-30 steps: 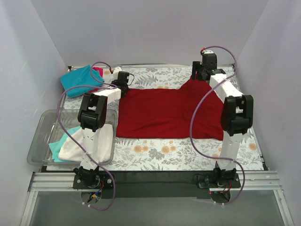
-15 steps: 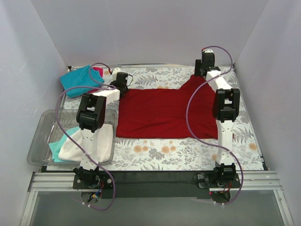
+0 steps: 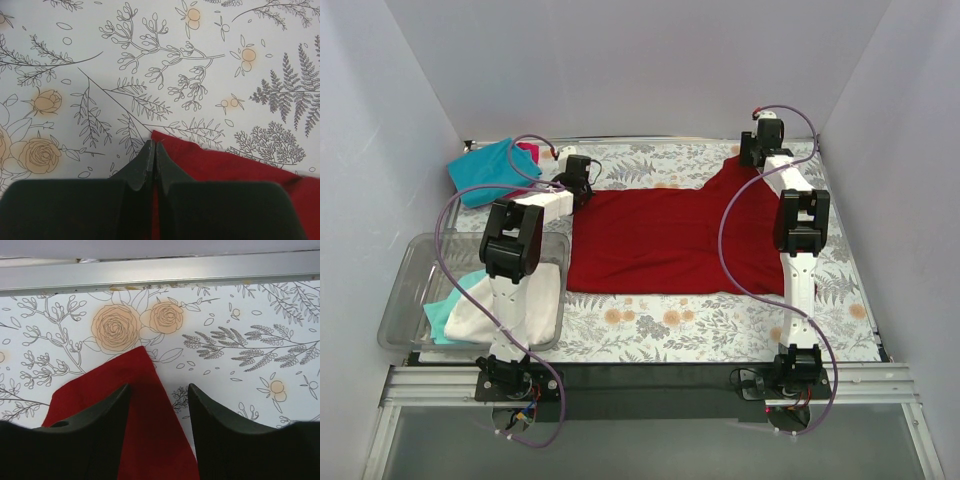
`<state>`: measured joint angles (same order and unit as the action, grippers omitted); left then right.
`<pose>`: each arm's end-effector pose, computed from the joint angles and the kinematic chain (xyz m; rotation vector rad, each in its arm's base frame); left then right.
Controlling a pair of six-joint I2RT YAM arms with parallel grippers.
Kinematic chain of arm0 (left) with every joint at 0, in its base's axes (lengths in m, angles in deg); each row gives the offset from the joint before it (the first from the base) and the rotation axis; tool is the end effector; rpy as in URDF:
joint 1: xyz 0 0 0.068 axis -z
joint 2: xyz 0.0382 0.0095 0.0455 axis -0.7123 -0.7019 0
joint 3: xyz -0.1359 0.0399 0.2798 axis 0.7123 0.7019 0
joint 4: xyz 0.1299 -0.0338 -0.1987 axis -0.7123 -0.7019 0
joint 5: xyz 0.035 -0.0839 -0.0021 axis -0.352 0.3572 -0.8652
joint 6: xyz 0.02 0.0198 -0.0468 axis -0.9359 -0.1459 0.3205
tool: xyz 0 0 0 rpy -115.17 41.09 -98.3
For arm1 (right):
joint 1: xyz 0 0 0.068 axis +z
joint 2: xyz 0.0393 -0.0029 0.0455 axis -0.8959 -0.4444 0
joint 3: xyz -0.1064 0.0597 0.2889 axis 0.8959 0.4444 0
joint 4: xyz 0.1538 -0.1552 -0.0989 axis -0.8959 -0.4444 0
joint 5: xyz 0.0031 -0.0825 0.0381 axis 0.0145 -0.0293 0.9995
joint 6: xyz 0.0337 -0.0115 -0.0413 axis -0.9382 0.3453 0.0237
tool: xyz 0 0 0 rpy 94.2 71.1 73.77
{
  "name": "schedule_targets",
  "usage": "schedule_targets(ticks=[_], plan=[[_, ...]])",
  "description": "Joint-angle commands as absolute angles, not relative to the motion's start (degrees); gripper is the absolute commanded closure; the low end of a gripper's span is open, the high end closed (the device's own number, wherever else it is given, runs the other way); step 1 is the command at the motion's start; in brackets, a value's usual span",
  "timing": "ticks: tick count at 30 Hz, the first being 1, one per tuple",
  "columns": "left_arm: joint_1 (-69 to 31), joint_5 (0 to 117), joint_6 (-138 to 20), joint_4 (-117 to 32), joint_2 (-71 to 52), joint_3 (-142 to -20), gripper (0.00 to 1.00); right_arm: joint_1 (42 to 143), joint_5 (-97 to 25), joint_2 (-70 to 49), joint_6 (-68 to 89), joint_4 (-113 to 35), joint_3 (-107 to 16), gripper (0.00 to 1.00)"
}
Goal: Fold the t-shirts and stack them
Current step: Fold the tshirt
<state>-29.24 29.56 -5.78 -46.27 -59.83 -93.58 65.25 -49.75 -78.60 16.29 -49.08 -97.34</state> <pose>0.4699 -0.1230 0.1866 -1.0920 1.9988 -0.3269 0.6048 0.0132 0.1836 0.0586 2.1296 -0.0883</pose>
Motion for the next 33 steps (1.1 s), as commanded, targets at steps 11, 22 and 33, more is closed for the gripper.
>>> schedule_targets(ticks=[11,22,33], plan=[[-29.4,30.8,-6.4,-47.5,-56.7,-93.5,1.00,65.4,-43.9,-79.3,17.5,-46.9,-99.5,0.98],[-29.4,28.1,-6.0,-42.6,-53.7,-90.3,1.00,65.3,-43.8,-57.4,14.8,-32.6,-73.1,0.99],[-29.4,29.6,-5.7,-32.9,-46.6,-79.7,1.00,65.3,-45.4,-38.3,13.4,-26.4,-49.3,0.99]])
